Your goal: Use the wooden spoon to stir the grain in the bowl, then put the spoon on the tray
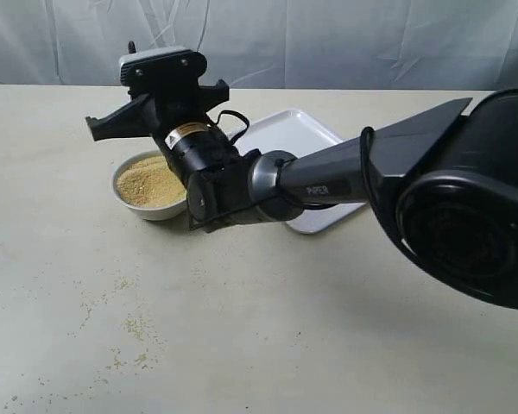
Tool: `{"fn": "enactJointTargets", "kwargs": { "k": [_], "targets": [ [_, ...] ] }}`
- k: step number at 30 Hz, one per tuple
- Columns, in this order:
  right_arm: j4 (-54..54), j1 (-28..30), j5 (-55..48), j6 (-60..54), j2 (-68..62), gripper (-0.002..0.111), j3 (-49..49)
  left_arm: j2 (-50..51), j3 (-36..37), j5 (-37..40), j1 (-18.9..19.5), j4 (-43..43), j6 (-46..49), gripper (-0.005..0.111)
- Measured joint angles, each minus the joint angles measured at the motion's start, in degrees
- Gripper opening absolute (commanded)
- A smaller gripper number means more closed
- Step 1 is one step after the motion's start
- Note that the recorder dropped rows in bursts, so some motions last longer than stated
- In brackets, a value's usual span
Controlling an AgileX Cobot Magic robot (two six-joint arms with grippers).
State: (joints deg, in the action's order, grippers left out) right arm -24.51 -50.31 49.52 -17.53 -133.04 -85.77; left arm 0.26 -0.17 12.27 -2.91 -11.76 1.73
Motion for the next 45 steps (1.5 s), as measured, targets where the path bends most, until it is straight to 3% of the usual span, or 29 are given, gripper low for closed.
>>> {"fn": "enactJointTargets", "kwargs": {
  "k": [6,14,19,25,35,45],
  "targets": [
    [0.26,1.39,-4.66,6.35,-1.52,0.000,0.00,0.00,0.00,0.00,0.00,0.00,0.00,0.000],
    [9.99,0.46,-6.30,15.33,-1.64,0.000,0.00,0.00,0.00,0.00,0.00,0.00,0.00,0.000],
    [10.48,0.48,-6.26,14.33,0.19,0.000,0.00,0.00,0.00,0.00,0.00,0.00,0.00,0.000],
    [10.52,0.48,-8.86,3.51,3.63,0.000,-0.12,0.00,0.00,0.00,0.00,0.00,0.00,0.000],
    [-8.57,3.15,-29.58,-11.23,15.81,0.000,-0.12,0.00,0.00,0.00,0.00,0.00,0.00,0.000],
    [-10.61,21.97,-74.55,-14.93,21.23,0.000,-0.12,0.00,0.00,0.00,0.00,0.00,0.00,0.000]
  ]
}}
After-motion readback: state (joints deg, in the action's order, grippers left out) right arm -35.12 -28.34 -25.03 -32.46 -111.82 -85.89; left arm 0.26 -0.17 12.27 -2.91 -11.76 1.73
